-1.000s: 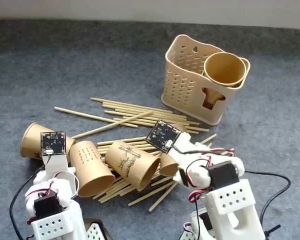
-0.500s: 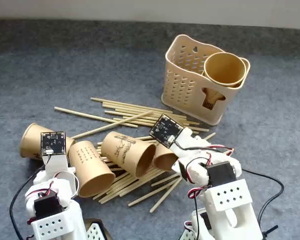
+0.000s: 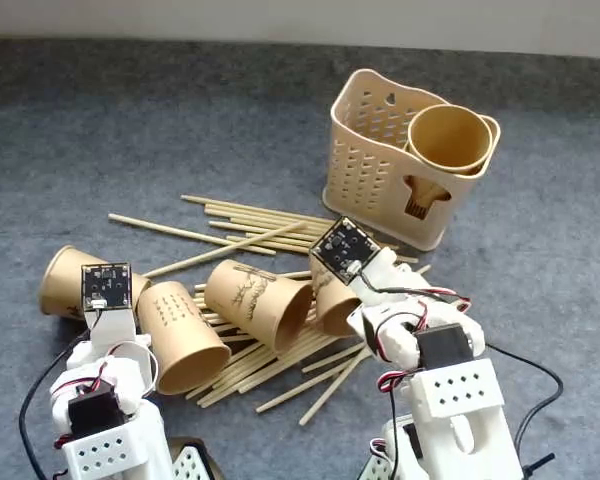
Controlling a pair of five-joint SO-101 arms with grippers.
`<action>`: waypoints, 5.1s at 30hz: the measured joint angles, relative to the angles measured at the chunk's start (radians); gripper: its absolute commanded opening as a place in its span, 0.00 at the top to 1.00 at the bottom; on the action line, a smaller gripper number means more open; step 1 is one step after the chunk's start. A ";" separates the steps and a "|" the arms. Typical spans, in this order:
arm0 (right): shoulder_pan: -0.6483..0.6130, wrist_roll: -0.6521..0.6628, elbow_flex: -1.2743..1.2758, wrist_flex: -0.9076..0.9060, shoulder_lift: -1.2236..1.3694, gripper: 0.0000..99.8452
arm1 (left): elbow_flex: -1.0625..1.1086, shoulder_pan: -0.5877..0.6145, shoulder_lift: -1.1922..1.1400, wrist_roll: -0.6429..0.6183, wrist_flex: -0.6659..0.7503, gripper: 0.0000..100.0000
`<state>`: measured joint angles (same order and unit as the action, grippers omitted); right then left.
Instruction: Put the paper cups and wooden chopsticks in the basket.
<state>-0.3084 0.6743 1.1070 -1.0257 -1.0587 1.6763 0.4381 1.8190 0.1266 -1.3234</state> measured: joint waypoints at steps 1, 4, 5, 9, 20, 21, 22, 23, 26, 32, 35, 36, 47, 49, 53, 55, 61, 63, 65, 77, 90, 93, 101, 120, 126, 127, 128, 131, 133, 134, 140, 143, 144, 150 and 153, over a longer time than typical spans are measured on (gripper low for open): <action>0.000 -0.003 0.002 0.006 0.000 1.00 | 0.000 0.000 0.000 0.000 0.000 0.99; 0.005 -0.034 0.002 0.014 0.000 0.99 | 0.000 0.000 0.000 0.000 0.000 0.99; 0.005 -0.051 0.002 0.014 0.000 0.99 | 0.000 0.000 0.000 0.000 0.000 0.99; 0.000 -0.110 0.002 0.014 0.000 0.99 | 0.000 0.000 0.000 0.000 0.000 0.99; 0.000 -0.264 -0.163 -0.049 0.000 0.99 | 0.000 0.000 0.000 0.000 0.000 0.99; 0.000 -0.275 -0.190 -0.069 0.000 0.99 | 0.000 0.000 0.000 0.000 0.000 0.99; 0.000 -0.284 -0.218 -0.087 0.000 0.99 | 0.000 0.000 0.000 0.000 0.000 0.99; 0.000 -0.292 -0.249 -0.109 0.000 0.99 | 0.000 0.000 0.000 0.000 0.000 0.99; 0.026 -0.325 -0.347 -0.163 0.000 0.99 | 0.000 0.000 0.000 0.000 0.000 0.99; 0.132 -0.348 -0.517 -0.181 0.000 0.99 | 0.000 0.000 0.000 0.000 0.000 0.99; 0.175 -0.348 -0.577 -0.181 0.000 0.99 | 0.000 0.000 0.000 0.000 0.000 0.99; 0.190 -0.348 -0.597 -0.181 0.000 0.99 | 0.000 0.000 0.000 0.000 0.000 0.99; 0.385 -0.348 -0.727 -0.181 0.000 0.99 | 0.000 0.000 0.000 0.000 0.000 0.99; 0.402 -0.348 -0.727 -0.181 0.000 0.99 | 0.000 0.000 0.000 0.000 0.000 0.99; 0.442 -0.362 -0.727 -0.137 0.000 0.99 | 0.000 0.000 0.000 0.000 0.000 0.99; 0.451 -0.390 -0.727 -0.110 0.000 0.99 | 0.000 0.000 0.000 0.000 0.000 0.99; 0.450 -0.456 -0.727 -0.097 0.000 0.99 | 0.000 0.000 0.000 0.000 0.000 0.99; 0.450 -0.474 -0.727 -0.097 0.000 0.99 | 0.000 0.000 0.000 0.000 0.000 0.99; 0.450 -0.485 -0.727 -0.097 0.000 0.99 | 0.000 0.000 0.000 0.000 0.000 0.99; 0.451 -0.545 -0.726 -0.190 0.180 0.97 | 0.000 0.000 0.000 0.000 0.000 0.99; 0.439 -0.582 -0.727 -0.135 0.178 0.81 | 0.000 0.000 0.000 0.000 0.000 0.99; 0.420 -0.582 -0.727 -0.064 0.178 0.81 | 0.000 0.000 0.000 0.000 0.000 0.99; 0.342 -0.582 -0.727 0.031 0.178 0.81 | 0.000 0.000 0.000 0.000 0.000 0.99; 0.344 -0.687 -0.727 0.086 0.348 0.99 | 0.000 0.000 0.000 0.000 0.000 0.99; 0.377 -0.778 -0.770 0.086 0.358 0.99 | 0.000 0.000 0.000 0.000 0.000 0.99; 0.374 -0.790 -0.775 0.086 0.358 0.99 | 0.000 0.000 0.000 0.000 0.000 0.99; 0.381 -0.802 -0.778 0.086 0.358 0.99 | 0.000 0.000 0.000 0.000 0.000 0.99; 0.416 -0.848 -0.790 0.061 0.359 0.99 | 0.000 0.000 0.000 0.000 0.000 0.99; 0.434 -0.867 -0.790 0.038 0.359 0.99 | 0.000 0.000 0.000 0.000 0.000 0.99; 0.440 -0.872 -0.790 0.026 0.361 0.99 | 0.000 0.000 0.000 0.000 0.000 0.99; 0.440 -0.875 -0.790 -0.015 0.361 0.99 | 0.000 0.000 0.000 0.000 0.000 0.99; 0.446 -0.875 -0.790 -0.041 0.361 0.98 | 0.000 0.000 0.000 0.000 0.000 0.99; 0.446 -0.875 -0.790 -0.049 0.361 0.96 | 0.000 0.000 0.000 0.000 0.000 0.99; 0.442 -0.875 -0.790 -0.057 0.361 0.81 | 0.000 0.000 0.000 0.000 0.000 0.99; 0.440 -0.878 -0.790 -0.054 0.361 0.79 | 0.000 0.000 0.000 0.000 0.000 0.99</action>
<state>0.1320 -0.2033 0.3168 -1.0794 -0.6981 1.6763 0.4381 1.8190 0.1266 -1.3234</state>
